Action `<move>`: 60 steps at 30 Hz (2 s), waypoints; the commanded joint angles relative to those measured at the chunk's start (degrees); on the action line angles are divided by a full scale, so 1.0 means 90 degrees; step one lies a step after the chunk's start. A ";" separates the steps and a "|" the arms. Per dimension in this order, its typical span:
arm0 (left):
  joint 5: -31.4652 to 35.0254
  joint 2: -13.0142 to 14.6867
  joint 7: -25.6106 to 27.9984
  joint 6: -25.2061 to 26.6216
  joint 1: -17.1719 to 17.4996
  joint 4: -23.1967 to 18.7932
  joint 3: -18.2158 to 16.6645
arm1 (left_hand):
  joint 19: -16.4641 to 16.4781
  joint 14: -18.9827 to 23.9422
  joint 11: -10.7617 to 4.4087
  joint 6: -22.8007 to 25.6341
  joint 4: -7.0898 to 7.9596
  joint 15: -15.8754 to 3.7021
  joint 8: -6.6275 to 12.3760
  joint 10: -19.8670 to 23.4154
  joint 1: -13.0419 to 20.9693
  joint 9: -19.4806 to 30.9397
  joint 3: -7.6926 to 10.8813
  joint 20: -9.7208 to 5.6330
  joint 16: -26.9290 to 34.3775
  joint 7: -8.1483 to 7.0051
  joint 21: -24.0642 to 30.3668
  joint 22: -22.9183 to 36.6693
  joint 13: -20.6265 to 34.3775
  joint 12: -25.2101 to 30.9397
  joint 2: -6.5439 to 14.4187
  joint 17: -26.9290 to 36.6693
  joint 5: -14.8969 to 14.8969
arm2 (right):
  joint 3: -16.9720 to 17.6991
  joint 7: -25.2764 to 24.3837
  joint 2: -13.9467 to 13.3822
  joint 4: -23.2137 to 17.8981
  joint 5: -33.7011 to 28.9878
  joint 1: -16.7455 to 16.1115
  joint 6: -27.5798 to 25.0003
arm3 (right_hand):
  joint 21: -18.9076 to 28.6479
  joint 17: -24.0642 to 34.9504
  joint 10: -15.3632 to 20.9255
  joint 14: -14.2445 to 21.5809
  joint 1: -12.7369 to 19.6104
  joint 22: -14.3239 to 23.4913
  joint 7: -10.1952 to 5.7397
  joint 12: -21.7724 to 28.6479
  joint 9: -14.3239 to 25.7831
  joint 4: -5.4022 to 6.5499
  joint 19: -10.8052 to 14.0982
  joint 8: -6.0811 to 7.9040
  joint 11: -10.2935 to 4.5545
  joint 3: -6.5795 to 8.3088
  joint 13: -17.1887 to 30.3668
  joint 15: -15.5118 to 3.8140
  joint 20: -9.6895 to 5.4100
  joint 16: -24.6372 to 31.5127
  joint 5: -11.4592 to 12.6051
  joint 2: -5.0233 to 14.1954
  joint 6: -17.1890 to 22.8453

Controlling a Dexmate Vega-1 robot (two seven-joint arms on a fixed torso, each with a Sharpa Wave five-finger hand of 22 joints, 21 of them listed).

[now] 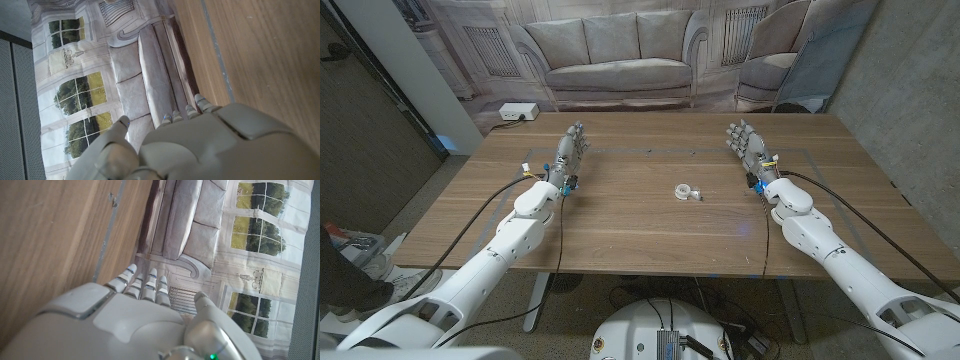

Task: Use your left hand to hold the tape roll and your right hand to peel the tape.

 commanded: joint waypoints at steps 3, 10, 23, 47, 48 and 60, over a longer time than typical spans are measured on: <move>0.0237 -0.0205 -0.0169 0.0009 -0.0142 0.0215 -0.0162 | -0.0431 -0.0990 -0.0025 -0.1156 0.0037 -0.0236 0.0012 -0.0992 0.0026 0.0024 0.0063 -0.0405 0.0026 0.0055 0.0023 0.0024 0.0029 0.0007 0.0598 0.0022 0.0067 | 0.1018 0.0690 0.0924 0.0206 -0.1178 0.0007 -0.0529 | 0.0029 0.0025 0.0027 0.0026 0.0085 0.0018 -0.0012 0.0042 0.0031 0.0030 0.0045 0.0036 -0.0035 0.0090 0.0013 -0.0201 -0.0558 0.0035 0.0045 0.0424 0.0032; 0.0475 -0.0265 -0.0260 0.0022 -0.0332 0.0512 -0.0144 | -0.0351 -0.0871 -0.0188 -0.0985 -0.0143 -0.0296 0.0071 -0.0828 0.0128 0.0019 -0.0020 -0.0364 0.0044 -0.0289 -0.0001 0.0005 0.0024 0.0060 0.0279 -0.0005 0.0037 | 0.1366 0.0922 0.1213 0.0212 -0.1546 0.0025 -0.0639 | 0.0024 0.0020 0.0036 0.0032 0.0085 0.0019 0.0015 0.0043 0.0030 0.0017 0.0044 0.0034 0.0067 0.0052 0.0013 -0.0144 -0.0513 0.0033 0.0029 0.0311 0.0037; 0.0991 -0.0175 -0.0109 0.0201 -0.0472 0.0275 -0.0011 | 0.0149 -0.0159 0.0018 -0.0307 -0.1148 0.0123 0.0162 0.0123 0.1458 0.0021 0.0133 0.0375 0.0075 -0.0441 -0.0083 -0.0011 0.0031 0.0186 -0.0090 -0.0033 -0.0289 | 0.1770 0.1106 0.1506 0.0194 -0.1862 -0.0042 -0.0703 | 0.0021 0.0014 0.0045 0.0042 0.0099 0.0019 0.0016 0.0044 0.0030 0.0002 0.0049 0.0037 0.0113 0.0042 0.0013 -0.0103 -0.0486 0.0032 0.0024 0.0278 0.0049; 0.2050 0.0460 -0.0163 0.0645 -0.0724 -0.0520 0.0480 | 0.0566 0.0653 0.0207 0.0432 -0.1629 0.0415 0.0257 0.0782 0.2201 0.0033 0.0229 0.0840 0.0195 -0.0384 -0.0059 0.0039 0.0058 0.0258 -0.0094 0.0016 -0.0649 | 0.1976 0.1292 0.1677 0.0154 -0.2013 -0.0109 -0.0665 | 0.0014 0.0006 0.0066 0.0056 0.0137 0.0018 0.0004 0.0047 0.0029 -0.0033 0.0059 0.0045 0.0166 0.0033 0.0013 -0.0073 -0.0464 0.0026 0.0018 0.0246 0.0086; 0.2089 0.0483 -0.0193 0.0641 -0.0744 -0.0548 0.0506 | 0.0567 0.0650 0.0208 0.0436 -0.1632 0.0422 0.0253 0.0789 0.2209 0.0033 0.0229 0.0838 0.0190 -0.0383 -0.0061 0.0040 0.0059 0.0257 -0.0091 0.0017 -0.0656 | 0.1980 0.1295 0.1680 0.0149 -0.2013 -0.0112 -0.0662 | 0.0014 0.0005 0.0068 0.0058 0.0138 0.0018 0.0006 0.0048 0.0029 -0.0034 0.0060 0.0046 0.0170 0.0033 0.0013 -0.0072 -0.0464 0.0027 0.0018 0.0245 0.0088; 0.2505 0.0765 -0.0377 0.0863 -0.0904 -0.1007 0.0749 | 0.0577 0.0640 0.0194 0.0450 -0.1660 0.0422 0.0225 0.0779 0.2264 0.0035 0.0231 0.0850 0.0159 -0.0372 -0.0072 0.0045 0.0061 0.0225 -0.0084 0.0023 -0.0704 | 0.1997 0.1373 0.1694 0.0081 -0.2003 -0.0151 -0.0618 | 0.0007 0.0005 0.0085 0.0060 0.0155 0.0018 0.0002 0.0051 0.0029 -0.0048 0.0057 0.0047 0.0180 0.0028 0.0013 -0.0067 -0.0455 0.0023 0.0015 0.0239 0.0105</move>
